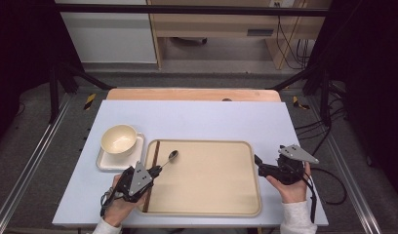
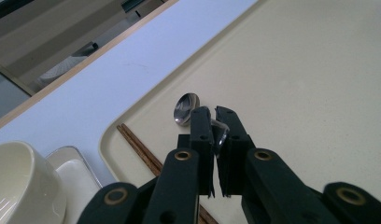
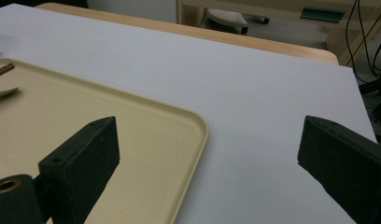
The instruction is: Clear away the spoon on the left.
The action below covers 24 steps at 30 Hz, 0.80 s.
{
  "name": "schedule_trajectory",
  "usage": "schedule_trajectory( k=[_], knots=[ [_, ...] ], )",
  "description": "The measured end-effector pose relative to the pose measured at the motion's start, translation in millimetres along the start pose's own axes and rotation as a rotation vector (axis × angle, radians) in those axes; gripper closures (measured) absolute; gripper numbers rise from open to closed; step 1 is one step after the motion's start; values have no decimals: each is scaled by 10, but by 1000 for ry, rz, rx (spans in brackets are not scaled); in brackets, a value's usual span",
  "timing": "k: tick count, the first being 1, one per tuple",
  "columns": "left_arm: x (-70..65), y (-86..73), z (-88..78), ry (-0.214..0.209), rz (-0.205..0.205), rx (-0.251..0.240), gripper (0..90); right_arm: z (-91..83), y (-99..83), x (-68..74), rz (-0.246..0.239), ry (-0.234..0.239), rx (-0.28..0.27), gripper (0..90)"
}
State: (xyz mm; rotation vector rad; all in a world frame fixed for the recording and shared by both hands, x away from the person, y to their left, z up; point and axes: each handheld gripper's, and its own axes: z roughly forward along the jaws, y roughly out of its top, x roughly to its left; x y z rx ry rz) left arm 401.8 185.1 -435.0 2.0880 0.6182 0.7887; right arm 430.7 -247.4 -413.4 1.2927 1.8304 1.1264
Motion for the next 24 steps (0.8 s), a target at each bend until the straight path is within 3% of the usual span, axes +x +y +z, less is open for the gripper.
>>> schedule_trajectory(
  k=[24],
  knots=[
    [-85, -51, 61, -70, 58, 31, 754, -5, 1, -2, -7, 0, 0, 60]
  ],
)
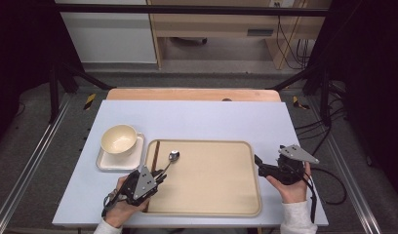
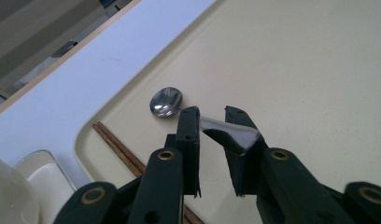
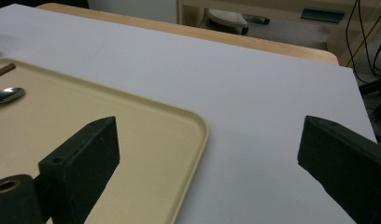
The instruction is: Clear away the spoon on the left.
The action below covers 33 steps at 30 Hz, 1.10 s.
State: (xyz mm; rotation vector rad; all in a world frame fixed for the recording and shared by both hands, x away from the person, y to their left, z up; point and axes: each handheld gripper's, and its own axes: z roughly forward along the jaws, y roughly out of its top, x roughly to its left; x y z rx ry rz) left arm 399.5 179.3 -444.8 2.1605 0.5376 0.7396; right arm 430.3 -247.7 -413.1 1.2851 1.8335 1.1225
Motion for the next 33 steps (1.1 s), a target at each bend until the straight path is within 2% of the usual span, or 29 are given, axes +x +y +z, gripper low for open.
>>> schedule_trajectory(
  k=[11, 15, 21, 26, 29, 33],
  knots=[
    [-39, -40, 62, -39, 20, 33, 691, -9, 2, -11, 0, 0, -3, 60],
    [-52, -45, 83, -52, 37, 58, 666, -12, 3, -9, 3, 0, -2, 60],
    [-77, -65, 120, -73, 41, 84, 620, -11, 3, -5, 3, 1, -2, 60],
    [-85, -73, 149, -87, 35, 101, 548, -12, 4, -4, 3, 1, -3, 60],
    [-83, -76, 164, -96, 18, 105, 513, -13, 4, -5, 4, 1, -5, 60],
    [-90, -80, 184, -113, 20, 119, 451, -14, 5, -4, 3, 1, -5, 60]
  ],
)
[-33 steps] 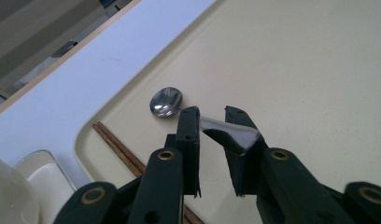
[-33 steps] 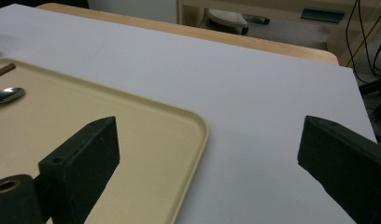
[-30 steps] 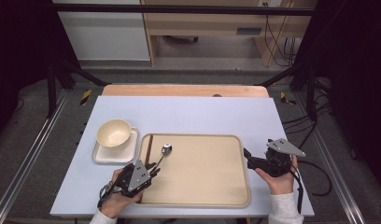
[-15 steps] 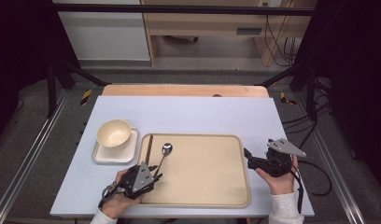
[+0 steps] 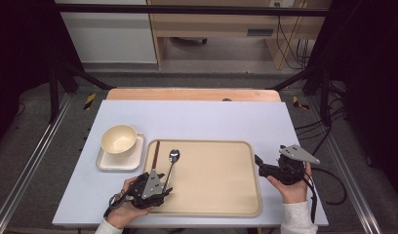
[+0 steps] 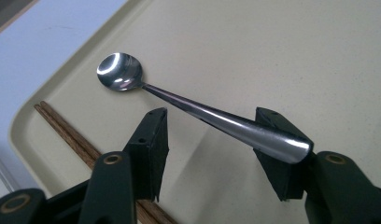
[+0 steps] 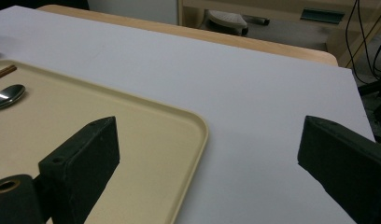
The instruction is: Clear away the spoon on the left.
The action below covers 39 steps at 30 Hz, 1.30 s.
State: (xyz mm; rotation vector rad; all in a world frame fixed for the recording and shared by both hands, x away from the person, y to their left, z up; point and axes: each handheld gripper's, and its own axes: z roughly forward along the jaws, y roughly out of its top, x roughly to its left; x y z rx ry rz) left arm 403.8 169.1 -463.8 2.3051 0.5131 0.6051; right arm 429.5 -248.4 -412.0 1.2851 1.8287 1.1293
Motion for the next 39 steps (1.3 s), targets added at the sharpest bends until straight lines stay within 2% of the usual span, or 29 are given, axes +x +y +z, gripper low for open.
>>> schedule_trajectory(
  k=[8, 20, 25, 28, 31, 33, 34, 35, 36, 37, 38, 39],
  knots=[
    [-6, -2, 24, -19, -5, 12, 376, -3, 2, -2, 0, 1, -1, 60],
    [-36, 7, 51, -42, 20, 35, 262, -3, 2, -3, -4, 2, 1, 60],
    [-17, 17, 22, -61, -8, 8, 266, -4, 3, -2, 0, 3, 0, 60],
    [8, 34, -15, -63, -52, -33, 293, -4, 3, -4, 0, 2, 0, 60],
    [49, 49, -56, -59, -98, -79, 379, -1, 3, -2, -1, 2, 2, 60],
    [81, 53, -77, -41, -119, -93, 406, 0, 3, -1, -2, 2, 2, 60],
    [96, 54, -81, -35, -132, -99, 470, 0, 4, 1, 0, 3, 3, 60],
    [108, 55, -82, -30, -140, -101, 470, 0, 4, 1, 0, 3, 3, 60],
    [131, 59, -82, -27, -153, -103, 548, 0, 4, 1, 1, 3, 2, 60],
    [146, 63, -79, -26, -163, -104, 548, 0, 4, 1, 1, 3, 2, 60],
    [170, 72, -69, -26, -172, -107, 624, 6, 3, -2, -3, -1, 3, 61],
    [187, 80, -57, -27, -173, -106, 624, 6, 3, -2, -3, -1, 3, 61]
  ],
)
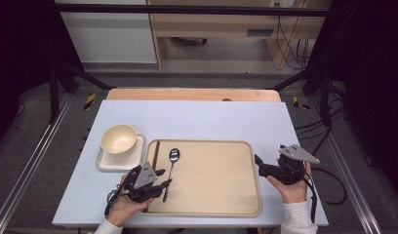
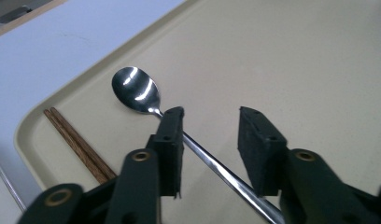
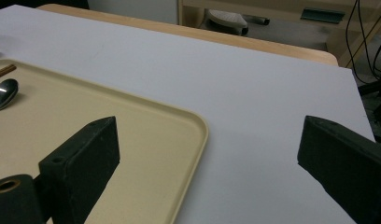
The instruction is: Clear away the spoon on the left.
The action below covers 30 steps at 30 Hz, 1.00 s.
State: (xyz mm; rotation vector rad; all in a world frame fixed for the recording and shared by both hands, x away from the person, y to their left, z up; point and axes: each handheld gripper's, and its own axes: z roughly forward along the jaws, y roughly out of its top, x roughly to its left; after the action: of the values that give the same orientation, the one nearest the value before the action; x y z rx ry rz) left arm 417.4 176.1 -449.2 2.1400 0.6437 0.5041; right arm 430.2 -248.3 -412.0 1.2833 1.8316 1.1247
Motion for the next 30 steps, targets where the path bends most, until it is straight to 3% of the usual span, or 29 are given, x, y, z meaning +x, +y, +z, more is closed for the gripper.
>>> schedule_trajectory(
  k=[3, 9, 17, 27, 30],
  knots=[
    [56, 36, 64, -8, -8, 16, 761, 5, -1, 5, 0, 1, 4, 61],
    [98, 126, 211, -33, 18, 46, 878, 10, -3, 2, -2, -2, 4, 61],
    [106, 128, 442, -38, 30, 115, 896, 24, -7, 8, -7, -1, 6, 61],
    [105, 80, 542, -18, 52, 169, 897, 23, -4, 16, -4, 1, 6, 61],
    [122, 68, 543, -7, 36, 163, 898, 26, -5, 17, -4, 2, 7, 61]
  ],
)
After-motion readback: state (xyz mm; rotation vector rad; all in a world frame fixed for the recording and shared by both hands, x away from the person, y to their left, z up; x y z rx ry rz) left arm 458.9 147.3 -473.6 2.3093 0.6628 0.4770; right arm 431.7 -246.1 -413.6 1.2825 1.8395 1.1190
